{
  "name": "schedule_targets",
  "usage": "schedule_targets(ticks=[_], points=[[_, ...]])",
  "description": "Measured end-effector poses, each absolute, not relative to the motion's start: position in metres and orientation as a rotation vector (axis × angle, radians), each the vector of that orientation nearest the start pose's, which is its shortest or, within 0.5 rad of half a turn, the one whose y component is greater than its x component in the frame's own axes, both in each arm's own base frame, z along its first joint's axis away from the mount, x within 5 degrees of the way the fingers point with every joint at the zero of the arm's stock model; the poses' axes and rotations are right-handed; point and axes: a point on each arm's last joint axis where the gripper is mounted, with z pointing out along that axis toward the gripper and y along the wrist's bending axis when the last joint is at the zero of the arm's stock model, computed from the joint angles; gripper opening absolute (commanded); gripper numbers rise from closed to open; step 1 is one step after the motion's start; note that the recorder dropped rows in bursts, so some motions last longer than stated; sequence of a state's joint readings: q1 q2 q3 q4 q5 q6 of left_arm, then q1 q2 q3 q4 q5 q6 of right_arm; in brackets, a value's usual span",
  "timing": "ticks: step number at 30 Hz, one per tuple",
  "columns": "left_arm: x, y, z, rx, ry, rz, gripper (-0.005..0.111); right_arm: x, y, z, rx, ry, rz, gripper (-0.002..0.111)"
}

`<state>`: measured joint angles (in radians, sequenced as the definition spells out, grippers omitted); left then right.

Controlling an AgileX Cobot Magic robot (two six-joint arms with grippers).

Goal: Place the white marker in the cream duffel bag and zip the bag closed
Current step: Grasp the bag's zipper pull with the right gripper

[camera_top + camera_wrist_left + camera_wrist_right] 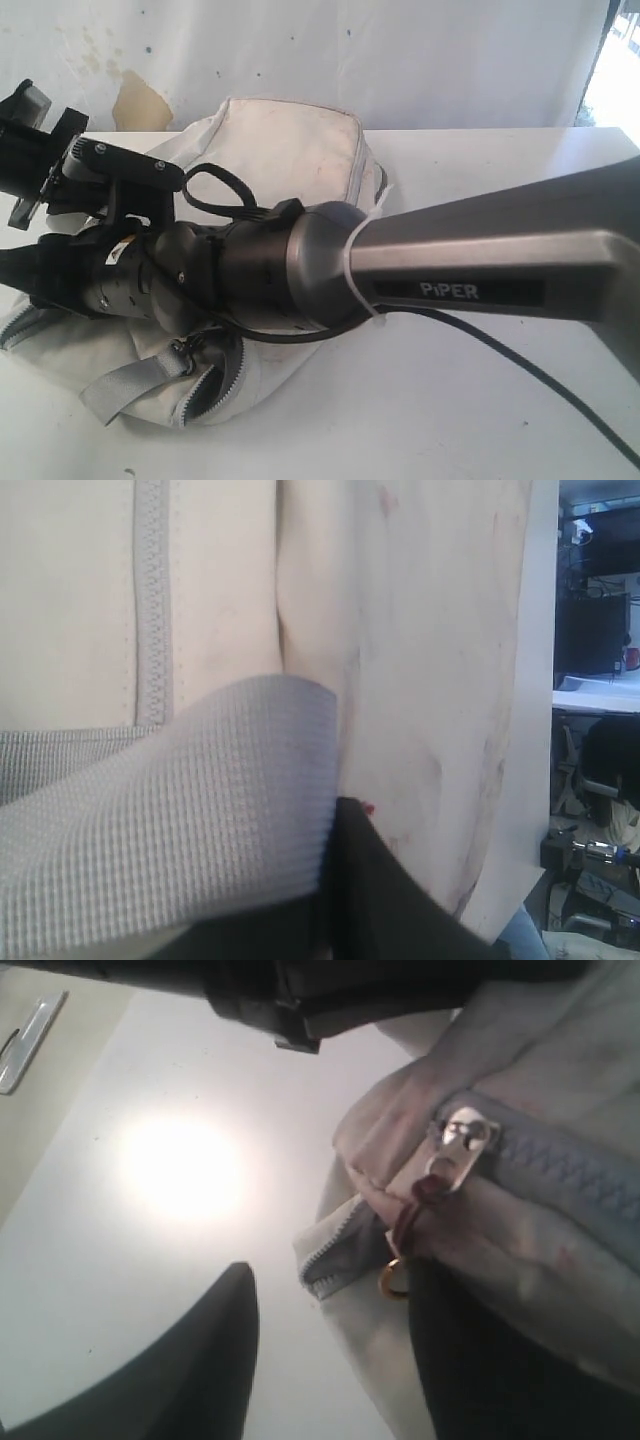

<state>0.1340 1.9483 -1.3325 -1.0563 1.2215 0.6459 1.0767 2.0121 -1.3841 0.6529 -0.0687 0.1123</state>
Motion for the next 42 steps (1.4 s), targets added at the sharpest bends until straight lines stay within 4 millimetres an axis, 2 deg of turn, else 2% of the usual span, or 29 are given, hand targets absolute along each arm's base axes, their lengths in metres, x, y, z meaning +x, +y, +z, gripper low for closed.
schedule_targets(ticks=[8, 16, 23, 29, 35, 42], points=[[0.379, -0.023, 0.211, 0.048, 2.630, -1.316, 0.000, 0.227, 0.406, 0.207, -0.288, 2.170, 1.041, 0.045], [0.379, -0.023, 0.210, 0.053, 2.636, -1.310, 0.000, 0.230, 0.409, 0.192, -0.310, 2.175, 1.001, 0.044], [0.379, -0.023, 0.210, 0.053, 2.636, -1.310, 0.000, 0.233, 0.410, 0.183, -0.306, 2.156, 0.979, 0.027], [0.379, -0.023, 0.210, 0.054, 2.634, -1.307, 0.000, 0.234, 0.410, 0.184, -0.410, 2.104, 0.918, 0.000], [0.379, -0.023, 0.210, 0.061, 2.635, -1.304, 0.000, 0.231, 0.410, 0.181, -0.519, 2.113, 0.872, 0.000], [0.377, -0.022, 0.208, 0.089, 2.661, -1.282, 0.000, 0.234, 0.400, 0.171, -0.623, 2.271, 0.848, 0.000]])
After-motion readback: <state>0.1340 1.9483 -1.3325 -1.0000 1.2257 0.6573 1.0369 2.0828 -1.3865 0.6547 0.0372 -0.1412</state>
